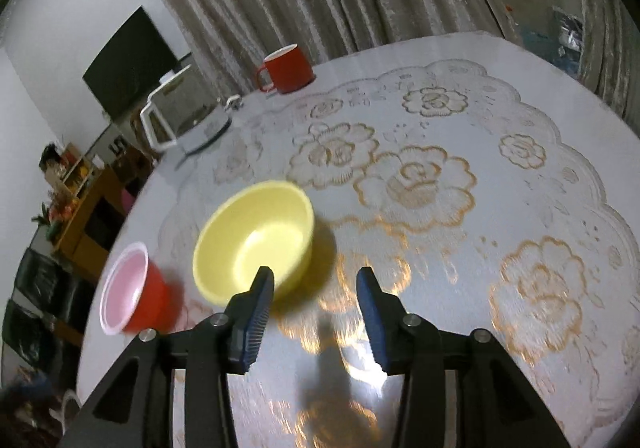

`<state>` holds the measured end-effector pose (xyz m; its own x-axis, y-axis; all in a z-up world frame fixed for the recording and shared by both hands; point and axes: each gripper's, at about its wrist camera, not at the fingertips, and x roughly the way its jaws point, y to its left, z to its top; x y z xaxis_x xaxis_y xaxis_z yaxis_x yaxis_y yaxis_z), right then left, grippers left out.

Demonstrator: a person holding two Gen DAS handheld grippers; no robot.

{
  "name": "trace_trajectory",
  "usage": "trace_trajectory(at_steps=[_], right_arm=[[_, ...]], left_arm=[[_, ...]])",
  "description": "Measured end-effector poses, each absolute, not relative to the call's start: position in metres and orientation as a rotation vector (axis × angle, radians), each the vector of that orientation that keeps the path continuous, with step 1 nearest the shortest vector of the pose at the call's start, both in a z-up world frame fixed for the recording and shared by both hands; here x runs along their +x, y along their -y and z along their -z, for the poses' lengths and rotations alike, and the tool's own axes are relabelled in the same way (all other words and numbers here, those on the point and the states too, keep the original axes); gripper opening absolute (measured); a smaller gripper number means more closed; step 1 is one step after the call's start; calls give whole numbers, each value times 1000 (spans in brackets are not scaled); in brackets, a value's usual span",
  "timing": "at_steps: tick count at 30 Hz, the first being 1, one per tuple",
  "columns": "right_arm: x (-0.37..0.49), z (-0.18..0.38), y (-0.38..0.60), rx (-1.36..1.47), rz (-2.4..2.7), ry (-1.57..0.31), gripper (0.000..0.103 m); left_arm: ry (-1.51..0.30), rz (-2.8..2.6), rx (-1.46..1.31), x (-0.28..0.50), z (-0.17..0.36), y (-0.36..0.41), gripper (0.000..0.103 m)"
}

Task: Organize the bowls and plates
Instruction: 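Move both tools to the yellow plastic bowl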

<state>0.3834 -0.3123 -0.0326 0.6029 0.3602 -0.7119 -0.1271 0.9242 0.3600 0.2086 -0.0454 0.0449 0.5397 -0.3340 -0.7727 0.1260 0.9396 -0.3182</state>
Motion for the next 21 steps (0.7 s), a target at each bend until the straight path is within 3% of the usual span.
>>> trace_trajectory(at_steps=[15, 18, 21], right_arm=[[438, 65, 296, 313, -287, -1006, 51], [440, 71, 299, 340, -280, -1026, 44], [442, 74, 302, 379, -329, -1028, 30]], left_arm=[[-985, 281, -232, 228, -36, 55, 94], [-983, 270, -235, 230, -35, 53, 94], [-987, 260, -241, 233, -34, 51, 94]])
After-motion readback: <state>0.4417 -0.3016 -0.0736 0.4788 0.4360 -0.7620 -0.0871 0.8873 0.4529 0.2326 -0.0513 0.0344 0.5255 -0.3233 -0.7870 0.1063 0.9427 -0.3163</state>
